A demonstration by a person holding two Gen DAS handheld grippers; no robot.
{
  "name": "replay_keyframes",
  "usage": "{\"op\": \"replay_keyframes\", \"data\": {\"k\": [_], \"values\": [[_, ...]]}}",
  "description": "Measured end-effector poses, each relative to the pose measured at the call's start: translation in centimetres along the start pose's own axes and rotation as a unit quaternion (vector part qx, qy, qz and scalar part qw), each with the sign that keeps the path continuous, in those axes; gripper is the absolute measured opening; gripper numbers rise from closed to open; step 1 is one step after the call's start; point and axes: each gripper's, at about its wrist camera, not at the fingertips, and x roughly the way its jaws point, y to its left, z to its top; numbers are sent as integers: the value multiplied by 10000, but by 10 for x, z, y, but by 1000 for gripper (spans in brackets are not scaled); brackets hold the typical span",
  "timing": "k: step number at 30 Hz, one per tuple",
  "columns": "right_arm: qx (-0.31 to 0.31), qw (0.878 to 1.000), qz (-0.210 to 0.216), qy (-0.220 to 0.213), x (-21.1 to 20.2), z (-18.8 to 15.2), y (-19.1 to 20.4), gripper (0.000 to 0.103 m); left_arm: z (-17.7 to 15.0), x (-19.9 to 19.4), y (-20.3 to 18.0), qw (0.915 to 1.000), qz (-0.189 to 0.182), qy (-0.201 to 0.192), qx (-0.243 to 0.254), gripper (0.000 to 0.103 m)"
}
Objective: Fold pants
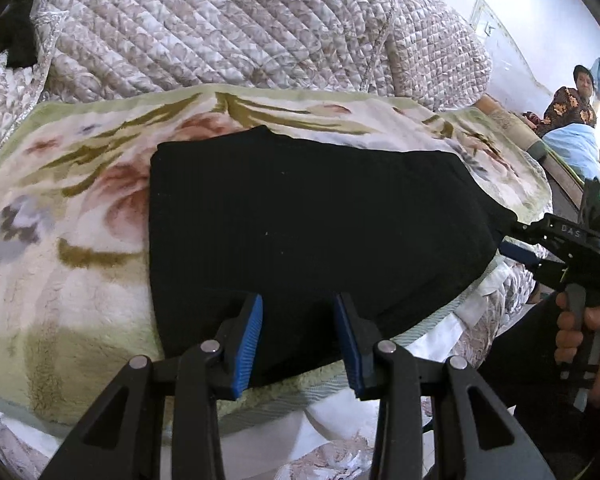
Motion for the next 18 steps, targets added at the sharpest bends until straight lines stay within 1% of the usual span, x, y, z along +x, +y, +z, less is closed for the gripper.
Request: {"op": "replay_keyframes", "data": {"k": [2,5,8,10,13,15,16,18], "values": [[245,9997,-75,-40,2,3,-9,49,3,-1,2,10000,46,18,-71,40],[541,9982,-244,-81,5,10,-20,49,14,-7,10,9995,211,-122,-205,40],[803,9965,-166,-132,8,14,-28,49,26,-14,12,9991,241,-292,-199,40],[866,9958,-213,-197,10,17,-30,49,29,-16,13,9989,246,-370,-159,40],[952,9944,-286,-358,12,20,-33,49,31,-10,17,9991,279,-265,-184,40],[998,9937,-202,-477,10,23,-33,51,30,-9,20,9990,298,-252,-203,40],[979,9933,-134,-604,7,23,-32,51,29,-9,21,9989,337,-269,-207,40],[831,9931,-1,-823,2,25,-29,51,28,-7,23,9987,355,-278,-223,40]]}}
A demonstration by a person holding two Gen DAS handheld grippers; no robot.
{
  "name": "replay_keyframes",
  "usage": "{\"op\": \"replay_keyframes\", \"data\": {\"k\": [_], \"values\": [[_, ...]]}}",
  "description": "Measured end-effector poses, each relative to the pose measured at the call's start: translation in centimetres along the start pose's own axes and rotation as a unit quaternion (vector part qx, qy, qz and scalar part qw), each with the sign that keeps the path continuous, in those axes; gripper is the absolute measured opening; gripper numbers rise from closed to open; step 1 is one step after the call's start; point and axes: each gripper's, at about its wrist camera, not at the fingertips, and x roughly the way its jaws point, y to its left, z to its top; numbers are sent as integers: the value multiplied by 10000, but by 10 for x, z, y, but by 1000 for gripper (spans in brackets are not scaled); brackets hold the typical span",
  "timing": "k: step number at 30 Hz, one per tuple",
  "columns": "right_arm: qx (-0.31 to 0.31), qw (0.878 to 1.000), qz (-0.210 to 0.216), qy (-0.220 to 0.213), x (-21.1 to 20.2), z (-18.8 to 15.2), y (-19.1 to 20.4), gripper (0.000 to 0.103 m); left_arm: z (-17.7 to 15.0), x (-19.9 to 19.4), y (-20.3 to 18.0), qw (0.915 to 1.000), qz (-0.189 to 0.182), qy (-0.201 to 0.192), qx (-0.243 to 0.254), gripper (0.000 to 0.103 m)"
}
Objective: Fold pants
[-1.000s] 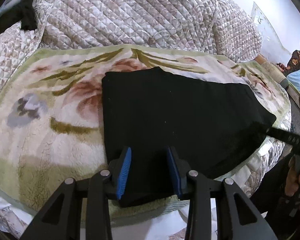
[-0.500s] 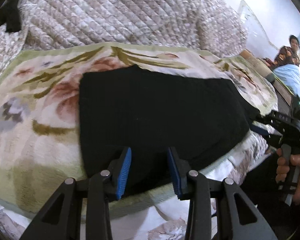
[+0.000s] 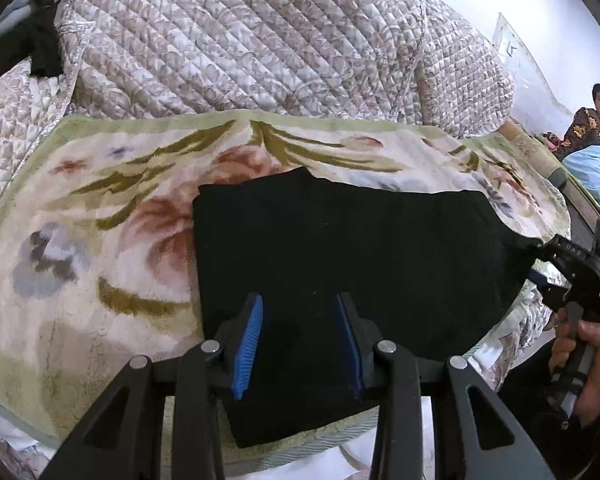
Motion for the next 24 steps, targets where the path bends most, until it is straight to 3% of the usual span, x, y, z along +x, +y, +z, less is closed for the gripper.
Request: {"op": "replay_keyframes", "data": {"k": [6,8,9,12,20,24], "values": [[39,9994,-212,254,26,12,-7,50,-4,10,6,9998,103,115,-112,40],[-104,9993,-259,263,29,16,-2,38,-4,9,8,9998,142,85,-134,40],[-191,9990,-310,240,29,17,1,27,-5,8,10,9997,166,69,-155,40],[-398,9986,-266,223,26,21,12,25,-6,7,18,9993,246,75,-257,40],[-1149,9929,284,136,9,27,75,21,-11,-1,48,9967,417,12,-698,40],[-1885,9778,883,244,-1,13,136,21,-14,-10,65,9941,573,-87,-919,40]]}}
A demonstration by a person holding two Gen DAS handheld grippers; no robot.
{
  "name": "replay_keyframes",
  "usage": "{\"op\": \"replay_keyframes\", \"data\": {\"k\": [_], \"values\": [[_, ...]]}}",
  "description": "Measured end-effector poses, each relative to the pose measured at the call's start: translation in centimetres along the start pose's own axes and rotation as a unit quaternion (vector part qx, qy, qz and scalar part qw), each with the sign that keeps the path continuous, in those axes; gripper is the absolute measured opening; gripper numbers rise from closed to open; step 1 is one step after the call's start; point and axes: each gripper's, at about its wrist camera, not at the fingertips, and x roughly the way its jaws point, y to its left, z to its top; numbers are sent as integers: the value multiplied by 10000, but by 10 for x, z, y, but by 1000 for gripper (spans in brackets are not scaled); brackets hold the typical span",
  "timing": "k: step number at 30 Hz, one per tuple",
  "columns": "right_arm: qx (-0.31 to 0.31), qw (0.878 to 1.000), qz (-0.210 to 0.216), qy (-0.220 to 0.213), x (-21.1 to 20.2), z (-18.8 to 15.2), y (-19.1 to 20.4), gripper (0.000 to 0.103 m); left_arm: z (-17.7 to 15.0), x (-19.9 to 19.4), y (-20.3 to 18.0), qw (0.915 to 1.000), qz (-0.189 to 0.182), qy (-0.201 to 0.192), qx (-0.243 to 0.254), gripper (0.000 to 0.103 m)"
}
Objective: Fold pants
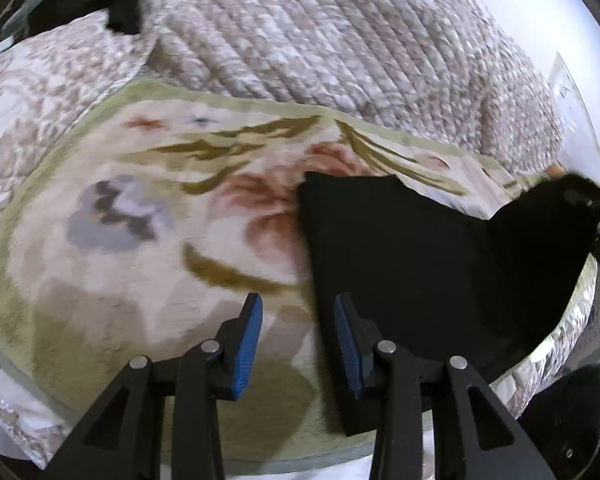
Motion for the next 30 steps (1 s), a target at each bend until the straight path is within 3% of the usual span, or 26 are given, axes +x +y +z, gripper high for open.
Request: {"op": "replay_keyframes", "data": {"k": [3,6,10,12,20,25,27,28,30], "values": [[-577,9972,436,181,6,-9,46,21,0,-5,14,9998,83,-55,-143,40],[-1162,9873,870,642,25,-39,86,21,2,-10,30,9992,179,-99,-345,40],[-1760,9626,1218,1662,70,-103,115,21,2,-12,42,9984,231,-129,-496,40],[-2144,9502,1108,1972,86,-132,123,21,0,-12,42,9986,217,-115,-476,40],[-2473,9482,1123,1645,66,-131,138,21,2,-16,45,9984,140,-174,-526,40],[-2609,9394,1142,1908,87,-158,138,23,2,-20,47,9983,130,-248,-520,40],[-2640,9402,1204,1782,82,-158,139,29,2,-23,49,9980,135,-285,-550,40],[-2597,9399,1289,1802,79,-156,140,38,1,-23,50,9979,143,-292,-556,40],[-2582,9382,1349,1870,74,-155,143,43,2,-24,52,9978,150,-305,-576,40]]}}
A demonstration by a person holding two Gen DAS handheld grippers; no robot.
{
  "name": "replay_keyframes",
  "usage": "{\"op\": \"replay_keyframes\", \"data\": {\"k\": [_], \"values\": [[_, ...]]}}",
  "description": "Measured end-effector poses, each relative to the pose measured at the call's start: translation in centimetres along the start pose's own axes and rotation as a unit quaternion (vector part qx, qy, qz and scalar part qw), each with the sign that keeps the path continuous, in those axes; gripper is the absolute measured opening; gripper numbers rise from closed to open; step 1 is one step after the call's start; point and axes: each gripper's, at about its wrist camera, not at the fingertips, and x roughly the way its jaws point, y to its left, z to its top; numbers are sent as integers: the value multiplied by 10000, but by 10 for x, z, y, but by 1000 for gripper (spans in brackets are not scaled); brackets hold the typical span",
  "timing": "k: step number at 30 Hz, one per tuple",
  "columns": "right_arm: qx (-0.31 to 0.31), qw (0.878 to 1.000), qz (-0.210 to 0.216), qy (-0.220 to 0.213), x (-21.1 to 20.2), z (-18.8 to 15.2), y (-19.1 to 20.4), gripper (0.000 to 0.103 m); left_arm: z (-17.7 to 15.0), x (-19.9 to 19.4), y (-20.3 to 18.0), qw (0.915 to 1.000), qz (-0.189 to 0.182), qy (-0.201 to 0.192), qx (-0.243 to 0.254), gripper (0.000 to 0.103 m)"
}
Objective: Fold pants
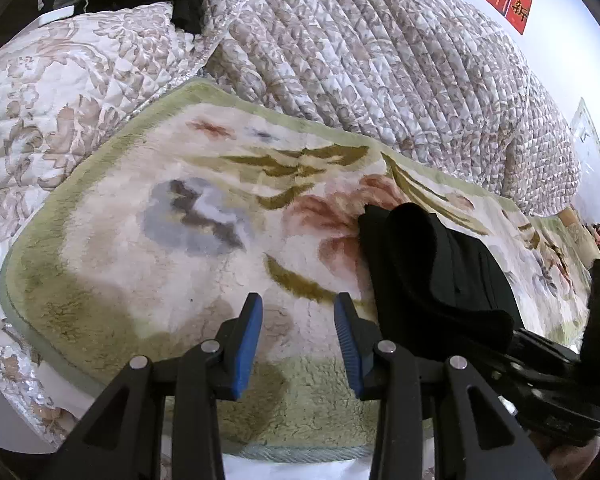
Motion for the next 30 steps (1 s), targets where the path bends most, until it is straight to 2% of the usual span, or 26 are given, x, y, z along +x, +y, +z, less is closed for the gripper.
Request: {"op": "replay_keyframes", "data": {"k": [3,7,9,11,12,13,14,15,18,22,26,30], "values": [[-106,9998,110,-113,-16,1,8,50,1,-3,1,10000,22,-55,-25,40],[-39,9969,596,-506,-43,2,10,52,2,-3,1,10000,24,-54,-21,40],[90,9956,547,-750,-52,-1,2,52,3,-4,-2,10000,-27,-51,28,40],[450,9948,165,-896,-58,-6,-18,52,5,-4,-10,9999,-57,-56,108,40],[602,9945,-82,-852,-56,-9,-27,49,7,-4,-16,9998,-99,-57,156,40],[773,9947,-354,-580,-44,-13,-40,40,8,-2,-22,9997,-150,-40,196,40],[846,9953,-402,-249,-32,-16,-48,34,10,-1,-30,9995,-200,-19,243,40],[856,9955,-405,-16,-22,-20,-53,22,12,0,-40,9991,-265,-4,336,40],[835,9962,-138,-219,-34,-8,-56,20,20,5,-68,9971,-445,33,622,40],[755,9952,-439,-450,-47,23,-81,20,36,18,-105,9921,-691,105,1037,40],[561,9960,-665,-204,-30,54,-104,20,49,48,-129,9887,-713,246,1298,40],[570,9954,-770,56,-1,70,-123,20,44,87,-128,9877,-466,541,1394,40]]}}
